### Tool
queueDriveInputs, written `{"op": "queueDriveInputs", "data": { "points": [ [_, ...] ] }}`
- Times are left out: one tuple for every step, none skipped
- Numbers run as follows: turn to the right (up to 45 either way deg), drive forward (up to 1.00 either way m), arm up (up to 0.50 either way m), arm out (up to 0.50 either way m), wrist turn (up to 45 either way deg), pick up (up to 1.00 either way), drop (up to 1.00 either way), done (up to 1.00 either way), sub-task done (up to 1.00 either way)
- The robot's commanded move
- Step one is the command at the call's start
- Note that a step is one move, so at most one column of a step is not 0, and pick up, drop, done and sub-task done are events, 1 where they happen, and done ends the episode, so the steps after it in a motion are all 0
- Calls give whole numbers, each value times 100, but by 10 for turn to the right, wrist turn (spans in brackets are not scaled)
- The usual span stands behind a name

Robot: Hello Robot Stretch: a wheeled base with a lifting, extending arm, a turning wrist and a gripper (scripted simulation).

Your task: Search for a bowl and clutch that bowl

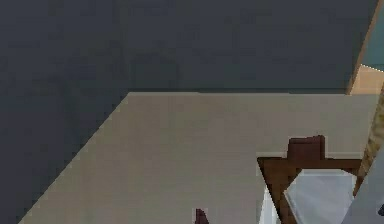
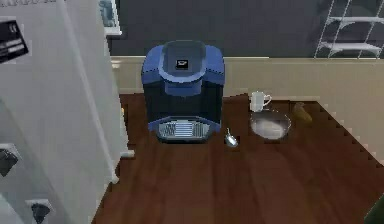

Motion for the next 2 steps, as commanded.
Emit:
{"op": "queueDriveInputs", "data": {
  "points": [
    [210,0,0,0,0,0,0,0,0],
    [-450,0,0,0,0,0,0,0,0]
  ]
}}
